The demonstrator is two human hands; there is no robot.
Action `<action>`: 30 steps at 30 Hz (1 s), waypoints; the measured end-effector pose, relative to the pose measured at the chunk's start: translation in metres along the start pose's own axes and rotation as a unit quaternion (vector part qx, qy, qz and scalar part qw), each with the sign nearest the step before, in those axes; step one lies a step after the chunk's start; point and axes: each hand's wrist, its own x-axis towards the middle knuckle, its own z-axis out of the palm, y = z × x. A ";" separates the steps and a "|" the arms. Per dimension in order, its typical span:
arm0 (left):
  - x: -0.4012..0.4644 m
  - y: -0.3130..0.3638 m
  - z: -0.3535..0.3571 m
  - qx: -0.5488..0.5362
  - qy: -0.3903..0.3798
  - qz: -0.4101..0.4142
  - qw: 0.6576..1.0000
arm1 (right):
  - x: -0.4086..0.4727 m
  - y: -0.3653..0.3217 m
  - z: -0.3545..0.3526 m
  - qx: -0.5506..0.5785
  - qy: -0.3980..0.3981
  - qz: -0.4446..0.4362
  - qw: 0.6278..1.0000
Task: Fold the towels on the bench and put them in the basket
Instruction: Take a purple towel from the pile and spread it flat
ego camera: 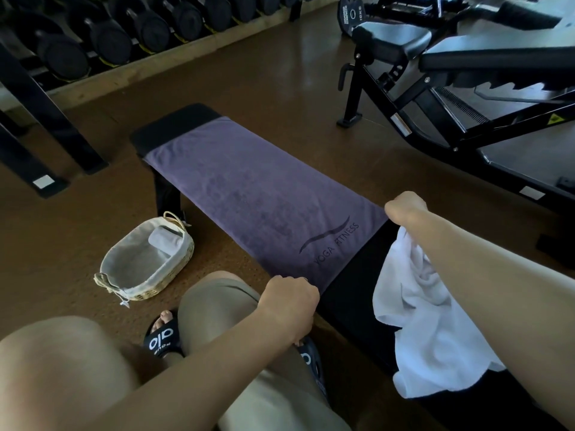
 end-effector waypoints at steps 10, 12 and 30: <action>0.000 0.002 -0.001 0.026 0.049 -0.002 0.998 | -0.002 0.002 0.002 -0.001 -0.004 -0.042 0.999; 0.001 0.004 -0.003 0.036 0.060 -0.004 0.998 | -0.003 0.001 0.002 -0.021 0.003 -0.051 0.998; 0.029 -0.028 -0.016 -0.074 0.097 -0.093 0.988 | -0.075 -0.032 0.082 -0.145 0.061 -0.467 0.870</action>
